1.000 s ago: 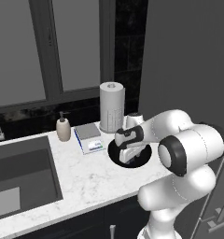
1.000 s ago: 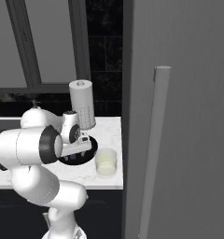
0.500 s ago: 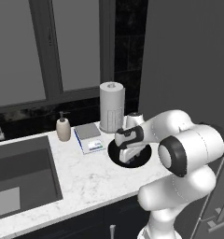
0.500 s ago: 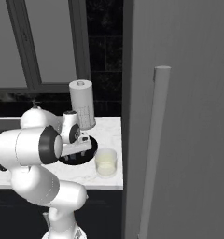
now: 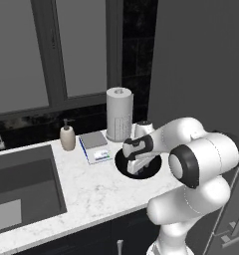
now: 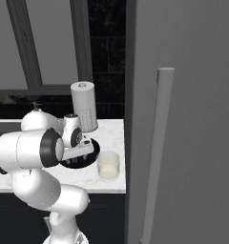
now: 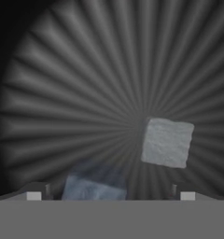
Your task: Grab a lemon wedge from the fridge and one ice cube from the ice bowl, and put them in the glass of lemonade.
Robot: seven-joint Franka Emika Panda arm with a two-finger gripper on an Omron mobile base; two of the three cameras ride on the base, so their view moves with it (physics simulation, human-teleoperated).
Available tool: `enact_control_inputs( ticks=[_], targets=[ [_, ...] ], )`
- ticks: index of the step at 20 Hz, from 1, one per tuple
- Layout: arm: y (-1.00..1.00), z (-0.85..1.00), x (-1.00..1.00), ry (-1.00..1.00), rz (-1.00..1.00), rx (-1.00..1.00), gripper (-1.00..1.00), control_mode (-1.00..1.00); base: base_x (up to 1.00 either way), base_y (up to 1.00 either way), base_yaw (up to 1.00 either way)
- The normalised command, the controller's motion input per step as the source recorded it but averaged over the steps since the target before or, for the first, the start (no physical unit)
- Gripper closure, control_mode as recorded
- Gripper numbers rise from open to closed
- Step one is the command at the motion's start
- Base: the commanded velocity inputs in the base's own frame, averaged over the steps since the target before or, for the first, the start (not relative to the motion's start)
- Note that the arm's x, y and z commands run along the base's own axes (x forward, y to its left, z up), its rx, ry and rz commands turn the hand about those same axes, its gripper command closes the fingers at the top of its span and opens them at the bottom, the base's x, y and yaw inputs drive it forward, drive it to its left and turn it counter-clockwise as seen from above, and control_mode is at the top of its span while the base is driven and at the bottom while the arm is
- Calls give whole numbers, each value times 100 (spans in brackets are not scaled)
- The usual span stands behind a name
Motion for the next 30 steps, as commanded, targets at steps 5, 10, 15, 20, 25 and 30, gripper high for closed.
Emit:
enact_control_inputs(
  ticks=[5, 10, 15, 20, 25, 30],
  targets=[
    [0, 0, 0, 0, 0, 0, 100, -100, 0, 0, 0],
    [0, 0, 0, 0, 0, 0, 100, -100, 0, 0, 0],
    [0, 0, 0, 0, 0, 0, 100, -100, 0, 0, 0],
    [0, 0, -1, 0, 0, 0, 100, -100, 0, 0, 0],
    [-3, 0, -11, -4, 0, 0, 100, -100, 0, 0, 0],
    [-6, 1, -17, -9, 0, 1, 100, -100, 0, 0, 0]
  ],
)
